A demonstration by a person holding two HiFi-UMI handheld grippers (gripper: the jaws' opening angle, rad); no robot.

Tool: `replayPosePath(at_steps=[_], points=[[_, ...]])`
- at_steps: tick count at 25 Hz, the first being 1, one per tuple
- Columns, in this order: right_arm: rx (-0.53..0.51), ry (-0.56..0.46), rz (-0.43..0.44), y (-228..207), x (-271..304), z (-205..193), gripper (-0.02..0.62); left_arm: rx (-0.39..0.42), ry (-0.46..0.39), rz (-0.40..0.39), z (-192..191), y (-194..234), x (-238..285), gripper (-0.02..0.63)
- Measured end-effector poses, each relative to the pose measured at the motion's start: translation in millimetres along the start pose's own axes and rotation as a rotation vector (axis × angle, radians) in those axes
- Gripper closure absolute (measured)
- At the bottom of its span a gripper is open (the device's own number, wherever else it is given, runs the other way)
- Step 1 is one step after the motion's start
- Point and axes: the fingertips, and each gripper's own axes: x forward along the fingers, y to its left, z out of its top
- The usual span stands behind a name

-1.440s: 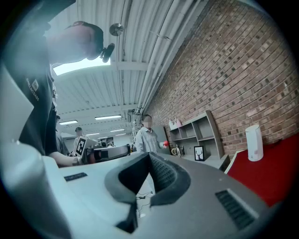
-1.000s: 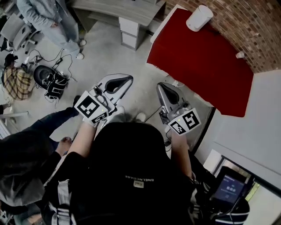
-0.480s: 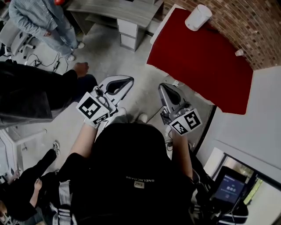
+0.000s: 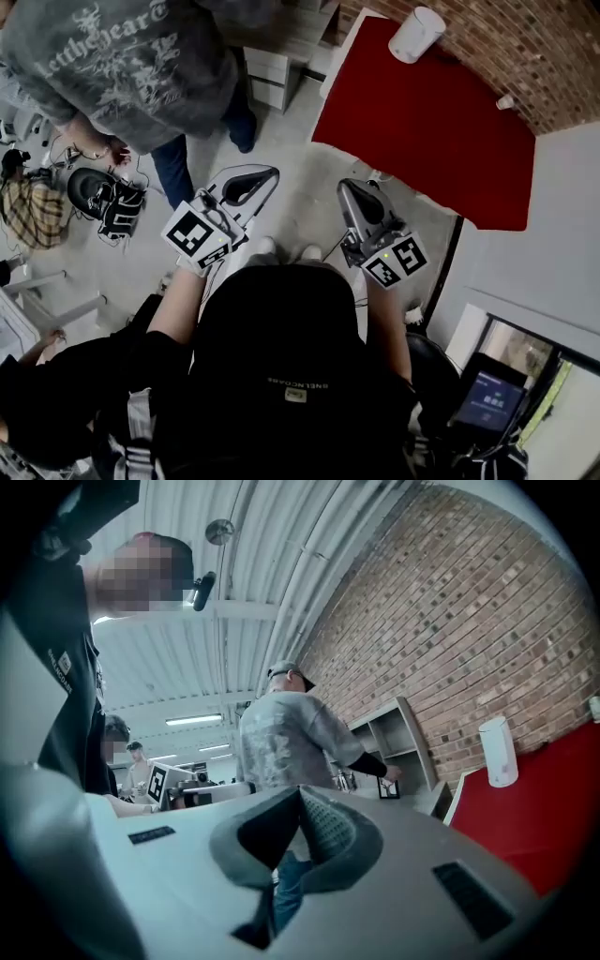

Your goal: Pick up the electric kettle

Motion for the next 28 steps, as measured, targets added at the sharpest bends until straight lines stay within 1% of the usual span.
replayPosePath(at_steps=[9, 15, 21, 28], points=[[0.007, -0.018, -0.069, 3.8, 22.7, -5.6, 0.589, -0.005, 0.011, -0.051, -4.5, 26.9, -14.8, 0.603], [0.006, -0.021, -0.101, -0.4, 22.7, -10.1, 0.589, -0.010, 0.021, -0.070, -11.3, 34.7, -13.3, 0.603], [0.019, -0.039, -0.127, -19.9, 22.8, -10.5, 0.589, 0.000, 0.029, -0.085, -15.1, 42.2, -1.6, 0.603], [0.031, -0.045, -0.125, -56.0, 29.3, -7.9, 0.589, 0.002, 0.039, -0.067, -19.9, 59.6, 26.6, 0.603]])
